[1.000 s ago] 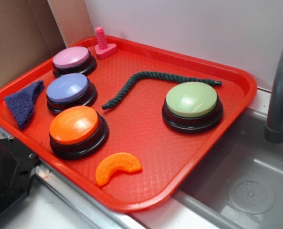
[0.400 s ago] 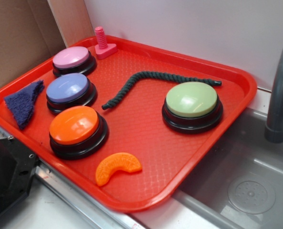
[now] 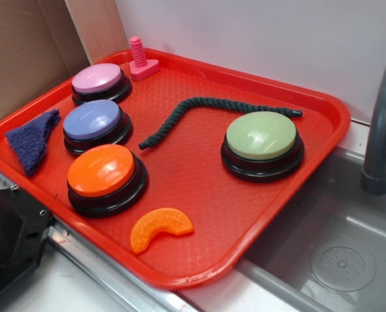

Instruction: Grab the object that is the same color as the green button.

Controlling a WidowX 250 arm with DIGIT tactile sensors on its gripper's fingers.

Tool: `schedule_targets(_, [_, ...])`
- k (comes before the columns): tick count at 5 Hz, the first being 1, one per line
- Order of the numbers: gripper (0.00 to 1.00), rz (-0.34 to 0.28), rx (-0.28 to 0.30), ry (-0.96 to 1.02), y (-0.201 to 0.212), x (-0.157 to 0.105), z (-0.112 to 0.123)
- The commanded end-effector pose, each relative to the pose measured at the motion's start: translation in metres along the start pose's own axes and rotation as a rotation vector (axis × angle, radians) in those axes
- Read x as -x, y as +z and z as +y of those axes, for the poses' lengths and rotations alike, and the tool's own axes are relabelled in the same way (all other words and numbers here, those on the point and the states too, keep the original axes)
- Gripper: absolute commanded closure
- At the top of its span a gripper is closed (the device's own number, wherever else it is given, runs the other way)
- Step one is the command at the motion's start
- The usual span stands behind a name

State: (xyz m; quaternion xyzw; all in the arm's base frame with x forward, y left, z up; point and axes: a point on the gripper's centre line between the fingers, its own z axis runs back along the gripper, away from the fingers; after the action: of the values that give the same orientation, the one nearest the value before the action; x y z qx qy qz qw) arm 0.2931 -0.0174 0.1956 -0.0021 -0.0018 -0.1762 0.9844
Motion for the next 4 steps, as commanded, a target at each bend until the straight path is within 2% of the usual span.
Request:
schedule_targets(1, [0.00,0.047,0.007,-0.216,-0.052,-0.031,0.014])
schedule_targets(2, [0.00,0.089,0.014,-0.414,-0.091,-0.028,0.016])
schedule_targets(3, [0.00,0.125,-0.001,-0.443,-0.112,-0.018,0.021])
schedule_targets(4, [0.00,0.110,0.015,-0.469,-0.123,-0.006,0.020])
